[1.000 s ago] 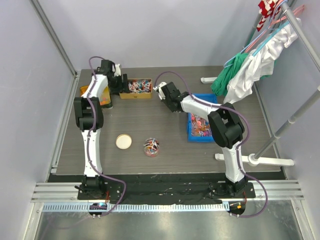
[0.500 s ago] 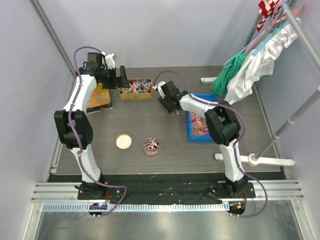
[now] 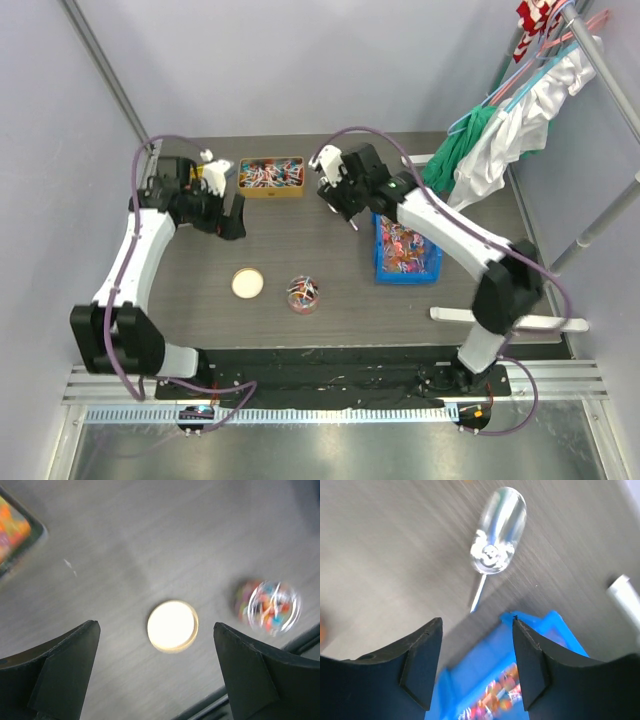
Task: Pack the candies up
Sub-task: Place the spatula at the center of the board, then pick up the bottle lid at the center of the board.
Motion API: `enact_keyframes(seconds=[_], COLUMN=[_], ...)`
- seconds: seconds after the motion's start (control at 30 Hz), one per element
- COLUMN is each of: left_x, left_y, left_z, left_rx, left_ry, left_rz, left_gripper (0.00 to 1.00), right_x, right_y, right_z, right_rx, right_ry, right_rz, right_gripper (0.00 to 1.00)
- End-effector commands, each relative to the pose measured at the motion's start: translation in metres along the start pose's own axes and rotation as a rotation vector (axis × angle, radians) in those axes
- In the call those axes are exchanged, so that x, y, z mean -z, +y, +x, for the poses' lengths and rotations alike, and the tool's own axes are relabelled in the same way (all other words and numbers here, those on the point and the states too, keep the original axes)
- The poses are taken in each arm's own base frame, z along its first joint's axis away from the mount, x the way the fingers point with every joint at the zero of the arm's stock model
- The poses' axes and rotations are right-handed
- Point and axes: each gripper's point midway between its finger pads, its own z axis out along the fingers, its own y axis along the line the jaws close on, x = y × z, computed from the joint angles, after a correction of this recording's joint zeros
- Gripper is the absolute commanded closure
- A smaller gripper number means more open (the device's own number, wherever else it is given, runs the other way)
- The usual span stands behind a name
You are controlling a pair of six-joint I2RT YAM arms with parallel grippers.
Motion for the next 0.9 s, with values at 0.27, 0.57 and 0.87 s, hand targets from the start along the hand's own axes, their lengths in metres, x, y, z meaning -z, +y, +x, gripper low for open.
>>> enact_keyframes(seconds=[0.27, 0.57, 0.87], left_x=[-0.010, -0.044, -0.062], left_y=[-0.027, -0.021, -0.018], left_z=[0.094, 0.105, 0.092], left_rx=[-0.490, -0.507, -0.491], left_ry=[-0.029, -0.036, -0.036], left_rz=[0.000, -0.075, -0.049], left_gripper=[0.00, 0.08, 0.35], right_x=[0.110, 0.116, 0.113], right_y=[0.074, 0.086, 0.084], right_z=[0.048, 0.093, 0.101], right_rx=[0.286, 0.242, 0.217], right_ry=[-0.116, -0.091, -0.134], right_rz=[-0.246, -0.261, -0.235], right_gripper=[0.36, 0.36, 0.36])
